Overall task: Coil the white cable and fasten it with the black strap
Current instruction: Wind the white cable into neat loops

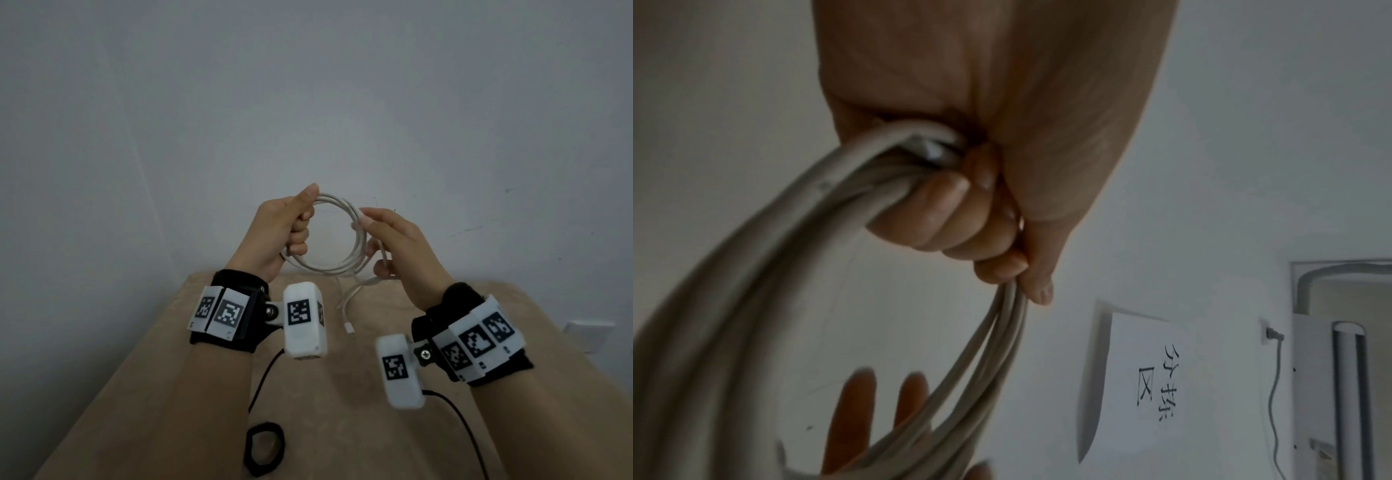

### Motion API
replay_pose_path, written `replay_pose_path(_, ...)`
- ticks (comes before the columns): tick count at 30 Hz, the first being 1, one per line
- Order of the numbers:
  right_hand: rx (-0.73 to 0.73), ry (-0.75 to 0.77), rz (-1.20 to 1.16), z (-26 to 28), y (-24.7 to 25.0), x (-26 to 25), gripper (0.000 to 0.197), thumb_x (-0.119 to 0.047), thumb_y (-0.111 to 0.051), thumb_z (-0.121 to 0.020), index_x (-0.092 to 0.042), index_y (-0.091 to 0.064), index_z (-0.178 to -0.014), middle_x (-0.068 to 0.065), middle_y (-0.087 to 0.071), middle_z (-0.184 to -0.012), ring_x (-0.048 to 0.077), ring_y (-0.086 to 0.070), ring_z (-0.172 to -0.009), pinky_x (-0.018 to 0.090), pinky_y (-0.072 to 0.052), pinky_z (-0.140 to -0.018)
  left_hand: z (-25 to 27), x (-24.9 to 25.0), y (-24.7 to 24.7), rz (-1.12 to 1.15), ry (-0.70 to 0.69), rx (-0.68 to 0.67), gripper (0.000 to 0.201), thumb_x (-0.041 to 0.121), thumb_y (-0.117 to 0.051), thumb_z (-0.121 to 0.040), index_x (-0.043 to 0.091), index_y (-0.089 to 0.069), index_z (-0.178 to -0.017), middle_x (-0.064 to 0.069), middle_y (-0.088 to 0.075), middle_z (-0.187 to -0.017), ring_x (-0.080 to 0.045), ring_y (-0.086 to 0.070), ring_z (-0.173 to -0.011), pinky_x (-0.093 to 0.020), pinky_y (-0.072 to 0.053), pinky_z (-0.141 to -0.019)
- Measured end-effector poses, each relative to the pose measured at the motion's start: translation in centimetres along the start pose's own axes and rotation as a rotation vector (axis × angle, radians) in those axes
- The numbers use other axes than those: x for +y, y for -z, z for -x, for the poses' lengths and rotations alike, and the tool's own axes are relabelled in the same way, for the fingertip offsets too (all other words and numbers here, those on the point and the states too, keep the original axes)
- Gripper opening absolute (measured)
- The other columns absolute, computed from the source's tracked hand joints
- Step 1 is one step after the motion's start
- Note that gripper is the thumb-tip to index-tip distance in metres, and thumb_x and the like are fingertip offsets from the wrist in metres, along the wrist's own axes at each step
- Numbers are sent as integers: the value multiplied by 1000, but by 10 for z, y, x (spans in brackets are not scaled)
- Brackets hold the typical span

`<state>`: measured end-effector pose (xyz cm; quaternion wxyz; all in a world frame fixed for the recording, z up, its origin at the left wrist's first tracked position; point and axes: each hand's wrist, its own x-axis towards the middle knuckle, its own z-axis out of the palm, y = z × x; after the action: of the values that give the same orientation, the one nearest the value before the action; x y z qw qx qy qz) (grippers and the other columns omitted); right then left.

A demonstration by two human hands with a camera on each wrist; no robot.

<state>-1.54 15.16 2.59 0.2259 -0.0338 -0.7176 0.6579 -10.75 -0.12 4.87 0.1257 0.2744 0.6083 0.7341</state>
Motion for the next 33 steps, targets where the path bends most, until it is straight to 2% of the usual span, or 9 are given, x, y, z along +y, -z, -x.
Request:
replay_pose_path(2, -3, 34, 88, 0, -1, 3, 25, -34, -61, -90, -12, -67, -101, -1, -52, -76, 6, -42, -57, 18, -31, -45, 1, 0, -7, 30, -1, -12, 41, 37, -56, -94, 17, -39, -63, 7, -19, -52, -7, -15, -40, -17, -19, -36)
replay_pose_path(4, 3, 67, 89, 1, -2, 5, 23, -31, -66, -87, -8, -68, -91, -1, -57, -68, 4, -42, -53, 16, -34, -48, 1, -1, -14, 73, 1, -11, 41, 37, -56, -94, 17, -39, -63, 7, -18, -51, -6, -14, -39, -17, -16, -35)
replay_pose_path(6, 10, 66, -13, 1, -3, 5, 12, -23, -67, -86, -12, -67, -82, -2, -67, -70, 5, -53, -62, 16, -41, -57, 1, -2, -19, 97, 1, 2, 41, 37, -56, -93, 16, -40, -63, 7, -18, -51, -6, -14, -38, -17, -15, -34)
replay_pose_path(9, -29, 21, -268, -1, -3, 6, 6, -15, -65, -86, -11, -65, -81, -1, -64, -65, 13, -60, -71, 27, -46, -73, 0, -2, -20, 122, 1, 23, 40, 38, -57, -93, 15, -41, -64, 7, -19, -50, -5, -15, -36, -16, -16, -33)
replay_pose_path(15, -111, -41, -615, 1, -7, -2, 19, -21, -47, -98, -5, -56, -90, -5, -34, -54, 8, -36, -46, 24, -48, -56, 1, 0, -16, 207, 87, -77, 39, 41, -53, -94, 16, -43, -65, 10, -25, -44, -3, -22, -34, -16, -25, -37)
replay_pose_path(19, -106, -35, -593, -1, -6, 0, 24, -21, -43, -100, -7, -54, -85, -6, -27, -53, 8, -27, -45, 22, -39, -48, 0, 0, -15, 202, 142, -155, 40, 41, -46, -97, 15, -43, -66, 9, -28, -43, -5, -30, -35, -19, -38, -43)
replay_pose_path(24, -151, -59, -468, 0, -1, 1, 23, -18, -43, -100, -6, -54, -84, -6, -26, -53, 7, -24, -44, 20, -35, -45, 2, 1, -11, 48, 179, -224, 37, 39, -48, -96, 12, -52, -70, 6, -37, -46, -9, -38, -38, -24, -40, -50)
replay_pose_path(29, -274, -82, -167, 4, 1, -2, 26, -19, -44, -100, -6, -54, -80, -8, -26, -50, 6, -23, -43, 19, -30, -43, 7, 1, -12, -260, 221, -304, 38, 44, -55, -91, 14, -56, -68, 6, -31, -49, -7, -27, -36, -18, -30, -40)
replay_pose_path(33, -288, -83, -115, 5, 1, -2, 27, -20, -44, -100, -7, -55, -79, -7, -29, -50, 7, -25, -44, 20, -31, -45, 9, 1, -18, -345, 181, -308, 40, 45, -54, -92, 16, -53, -64, 8, -26, -47, -5, -18, -37, -15, -17, -35)
